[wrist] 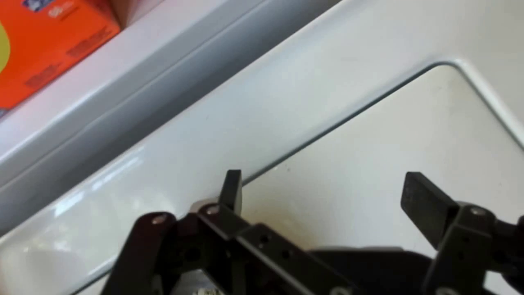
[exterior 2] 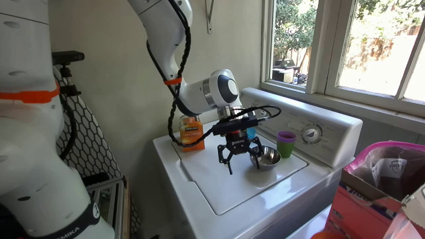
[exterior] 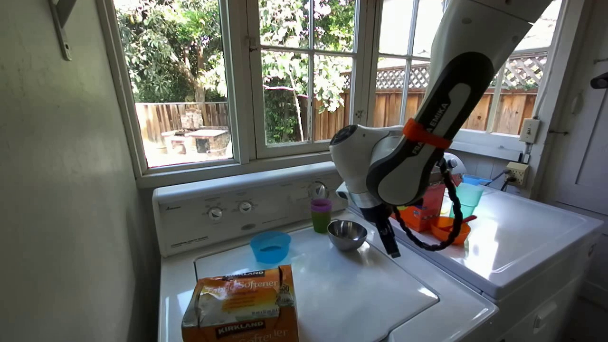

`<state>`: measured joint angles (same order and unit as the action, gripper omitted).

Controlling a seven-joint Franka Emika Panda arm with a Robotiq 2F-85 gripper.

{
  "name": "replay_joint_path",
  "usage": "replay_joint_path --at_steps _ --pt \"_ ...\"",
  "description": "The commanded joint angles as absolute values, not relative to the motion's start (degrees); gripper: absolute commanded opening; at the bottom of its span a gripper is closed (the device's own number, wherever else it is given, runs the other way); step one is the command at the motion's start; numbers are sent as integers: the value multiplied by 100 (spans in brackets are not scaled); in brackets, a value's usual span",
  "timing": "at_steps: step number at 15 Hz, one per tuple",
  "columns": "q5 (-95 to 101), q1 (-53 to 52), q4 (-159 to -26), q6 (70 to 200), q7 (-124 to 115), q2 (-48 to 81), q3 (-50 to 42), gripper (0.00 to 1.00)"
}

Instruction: Move the silver bowl and place it next to the stacked cups then move the orange bowl and place it next to the blue bowl

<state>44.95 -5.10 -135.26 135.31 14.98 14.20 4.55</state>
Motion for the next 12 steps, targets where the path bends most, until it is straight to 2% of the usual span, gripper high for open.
replay_joint_path --at_steps 1,5,12 --pt "4365 -468 -13619 13454 1411 1347 425 100" --pt "4345 -459 -13626 13447 1406 1318 417 100" --pt "2476 433 -13479 13655 2099 1653 -95 100"
